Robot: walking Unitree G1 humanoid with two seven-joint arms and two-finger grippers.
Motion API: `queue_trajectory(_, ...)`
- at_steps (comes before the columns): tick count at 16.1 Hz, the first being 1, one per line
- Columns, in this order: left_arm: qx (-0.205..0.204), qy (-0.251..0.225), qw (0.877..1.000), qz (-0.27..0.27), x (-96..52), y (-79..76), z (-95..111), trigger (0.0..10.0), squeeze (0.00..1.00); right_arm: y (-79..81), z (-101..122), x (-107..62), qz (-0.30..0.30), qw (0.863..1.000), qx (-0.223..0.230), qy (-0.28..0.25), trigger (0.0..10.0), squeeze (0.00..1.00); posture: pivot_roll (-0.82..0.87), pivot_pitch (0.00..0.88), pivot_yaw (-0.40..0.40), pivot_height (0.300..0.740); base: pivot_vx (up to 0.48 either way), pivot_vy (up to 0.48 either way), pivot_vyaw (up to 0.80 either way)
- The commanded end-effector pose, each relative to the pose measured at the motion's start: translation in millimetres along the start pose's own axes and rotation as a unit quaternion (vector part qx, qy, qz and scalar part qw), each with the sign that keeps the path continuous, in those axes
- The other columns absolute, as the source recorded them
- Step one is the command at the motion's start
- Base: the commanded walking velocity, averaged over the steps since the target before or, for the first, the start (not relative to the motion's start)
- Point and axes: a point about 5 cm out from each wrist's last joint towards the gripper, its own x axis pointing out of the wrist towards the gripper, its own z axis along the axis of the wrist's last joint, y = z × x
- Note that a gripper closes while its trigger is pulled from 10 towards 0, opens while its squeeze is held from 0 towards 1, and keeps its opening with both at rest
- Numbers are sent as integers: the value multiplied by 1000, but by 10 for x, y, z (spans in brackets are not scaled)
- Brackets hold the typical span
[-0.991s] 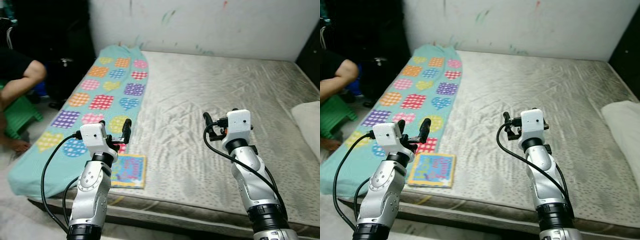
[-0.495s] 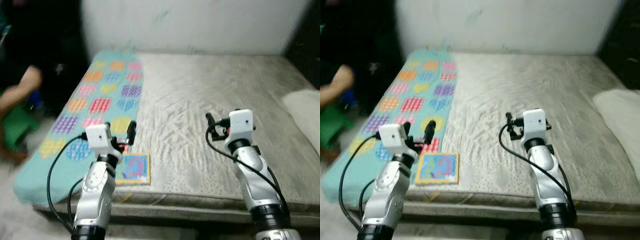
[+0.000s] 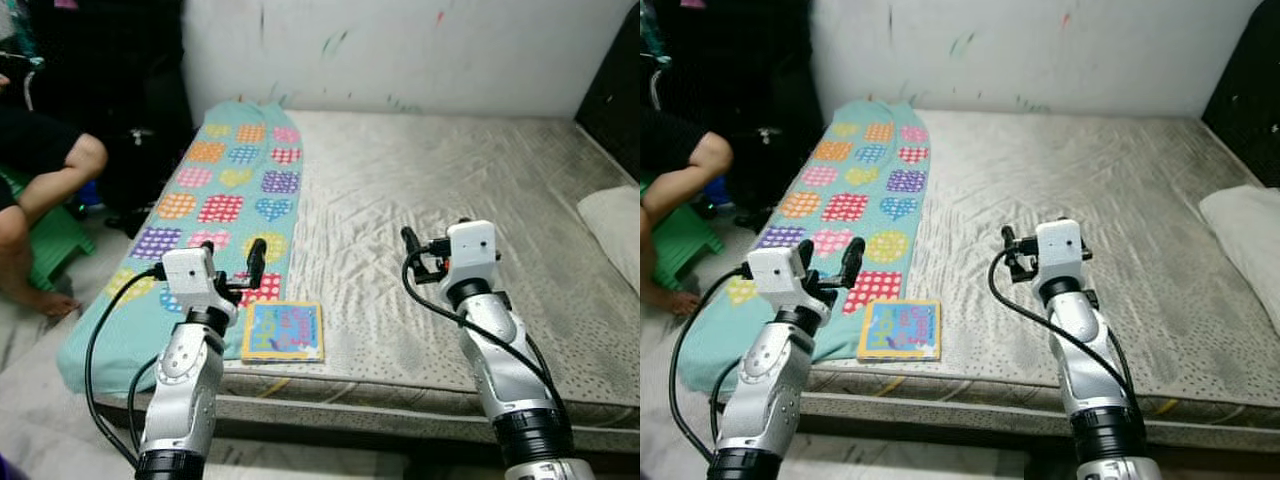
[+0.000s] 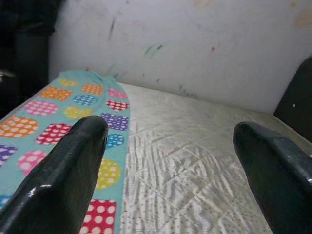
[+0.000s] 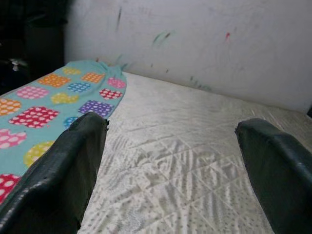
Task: Clean up the room
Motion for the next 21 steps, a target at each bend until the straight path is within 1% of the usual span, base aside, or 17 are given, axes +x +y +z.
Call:
queue_trajectory(1, 1, -7, 1000, -9, 9, -21, 34, 10000, 0, -37, 42, 14, -4, 1000, 0, -6, 10000, 0, -90, 10, 18, 740, 300, 0, 0)
queue_trajectory(10, 6, -2, 1000, -10, 13, -14, 26, 10000, 0, -17, 34, 22, -1, 1000, 2, -6, 10000, 0, -83, 0, 20, 740, 292, 0, 0)
queue_trajectory(12, 14, 5, 1000, -4, 13, -3, 12, 10000, 0, -25, 38, 27, -2, 1000, 1, -6, 10000, 0, -83, 0, 22, 740, 0, 0, 0)
queue_trajectory(15, 13, 7, 1000, 2, 14, 18, 4, 10000, 0, -34, 25, 21, -4, 1000, 1, -4, 10000, 0, -82, 0, 23, 740, 0, 0, 0)
queue_trajectory(21, 13, 7, 1000, -6, 20, 1, 6, 10000, 0, -35, 25, 29, -5, 1000, 3, -4, 10000, 0, -82, 0, 24, 740, 0, 0, -781)
